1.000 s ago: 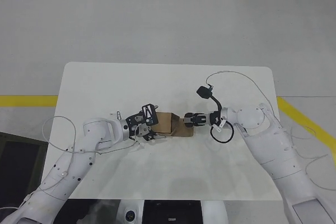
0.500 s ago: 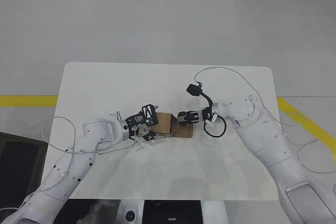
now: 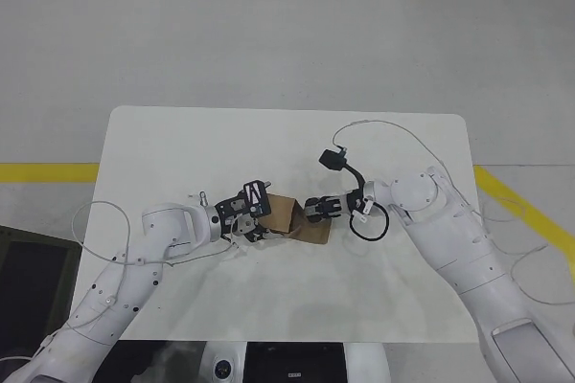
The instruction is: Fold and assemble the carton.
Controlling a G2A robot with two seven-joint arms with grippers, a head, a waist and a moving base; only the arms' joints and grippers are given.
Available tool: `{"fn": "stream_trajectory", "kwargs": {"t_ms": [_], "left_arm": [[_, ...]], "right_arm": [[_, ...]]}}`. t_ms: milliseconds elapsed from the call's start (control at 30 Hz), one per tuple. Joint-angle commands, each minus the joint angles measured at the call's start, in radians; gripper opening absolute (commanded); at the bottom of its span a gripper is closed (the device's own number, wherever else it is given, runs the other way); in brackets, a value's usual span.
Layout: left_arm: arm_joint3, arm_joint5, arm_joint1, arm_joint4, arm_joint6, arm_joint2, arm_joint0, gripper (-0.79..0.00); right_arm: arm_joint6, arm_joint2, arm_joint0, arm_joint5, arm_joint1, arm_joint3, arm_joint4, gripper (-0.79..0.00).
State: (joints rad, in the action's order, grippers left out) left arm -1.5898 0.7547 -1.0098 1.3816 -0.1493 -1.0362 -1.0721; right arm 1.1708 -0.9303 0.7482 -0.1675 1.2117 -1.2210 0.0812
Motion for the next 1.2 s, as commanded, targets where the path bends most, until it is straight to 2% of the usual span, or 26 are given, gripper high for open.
{"fn": "stream_trajectory", "kwargs": {"t_ms": [0, 367, 733, 1167], "left_arm": [[0.0, 0.001, 0.0, 0.002, 0.0, 0.0, -0.001, 0.0], [-0.003, 0.003, -0.002, 0.012, 0.004, -0.003, -0.005, 0.0], [-0.003, 0.004, -0.003, 0.016, 0.002, -0.007, -0.008, 0.0], [-0.005, 0.005, -0.006, 0.018, 0.006, -0.01, -0.01, 0.0]], "right_arm": [[0.0, -0.006, 0.012, 0.008, -0.004, -0.016, 0.003, -0.785], [-0.055, -0.07, 0.09, 0.059, -0.032, -0.13, 0.054, -0.785], [-0.077, -0.129, 0.222, 0.125, -0.061, -0.283, 0.058, -0.785], [-0.146, -0.05, 0.179, 0.115, -0.039, -0.215, 0.042, -0.785]]}}
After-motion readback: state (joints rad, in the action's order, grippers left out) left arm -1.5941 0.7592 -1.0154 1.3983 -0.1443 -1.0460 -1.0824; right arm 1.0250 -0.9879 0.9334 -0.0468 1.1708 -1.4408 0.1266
